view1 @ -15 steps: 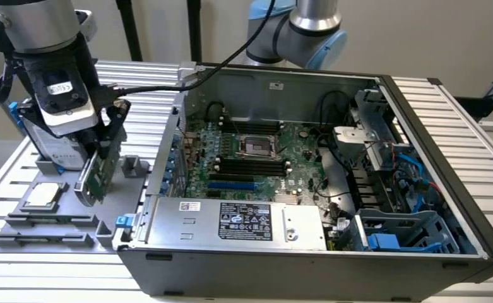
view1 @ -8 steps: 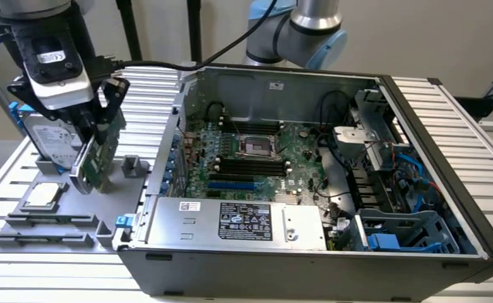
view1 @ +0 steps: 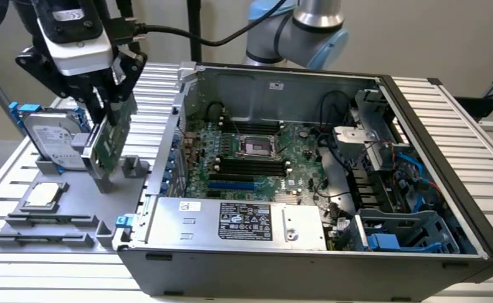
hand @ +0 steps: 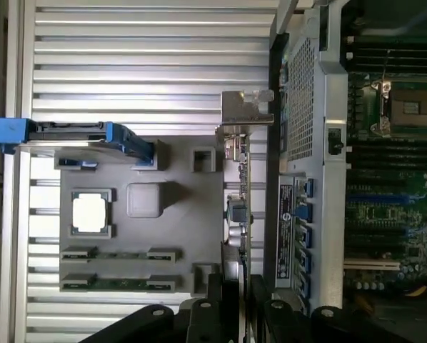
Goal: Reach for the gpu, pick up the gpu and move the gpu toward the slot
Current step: 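Pick up the gpu and move the gpu toward the slot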
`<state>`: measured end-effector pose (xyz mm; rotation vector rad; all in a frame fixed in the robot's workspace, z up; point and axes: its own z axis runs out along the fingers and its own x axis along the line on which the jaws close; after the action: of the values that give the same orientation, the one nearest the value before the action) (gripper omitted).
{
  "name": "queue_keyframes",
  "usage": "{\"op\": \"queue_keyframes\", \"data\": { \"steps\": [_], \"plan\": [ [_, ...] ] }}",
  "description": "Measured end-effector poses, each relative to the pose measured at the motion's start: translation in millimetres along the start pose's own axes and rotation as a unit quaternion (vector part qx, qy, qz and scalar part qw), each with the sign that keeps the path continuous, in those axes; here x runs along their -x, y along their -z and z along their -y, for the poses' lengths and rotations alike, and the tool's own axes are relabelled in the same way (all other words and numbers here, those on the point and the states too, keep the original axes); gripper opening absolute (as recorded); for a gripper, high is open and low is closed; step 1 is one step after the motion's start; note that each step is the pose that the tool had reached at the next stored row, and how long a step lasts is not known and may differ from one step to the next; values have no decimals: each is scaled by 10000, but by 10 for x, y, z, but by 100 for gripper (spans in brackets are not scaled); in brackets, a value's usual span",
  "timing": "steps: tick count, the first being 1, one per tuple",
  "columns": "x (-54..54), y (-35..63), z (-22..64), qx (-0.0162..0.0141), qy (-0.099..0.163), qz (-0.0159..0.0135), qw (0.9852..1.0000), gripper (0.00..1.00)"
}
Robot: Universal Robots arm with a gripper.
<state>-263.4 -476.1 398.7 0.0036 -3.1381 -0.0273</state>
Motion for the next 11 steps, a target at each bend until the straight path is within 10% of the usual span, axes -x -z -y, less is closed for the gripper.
{"op": "queue_keyframes", "data": {
  "steps": [6, 11],
  "plan": [
    [272, 267, -2, 28, 0, -16, 10000, 27],
    [497, 306, -2, 40, 0, -20, 10000, 27]
  ]
}}
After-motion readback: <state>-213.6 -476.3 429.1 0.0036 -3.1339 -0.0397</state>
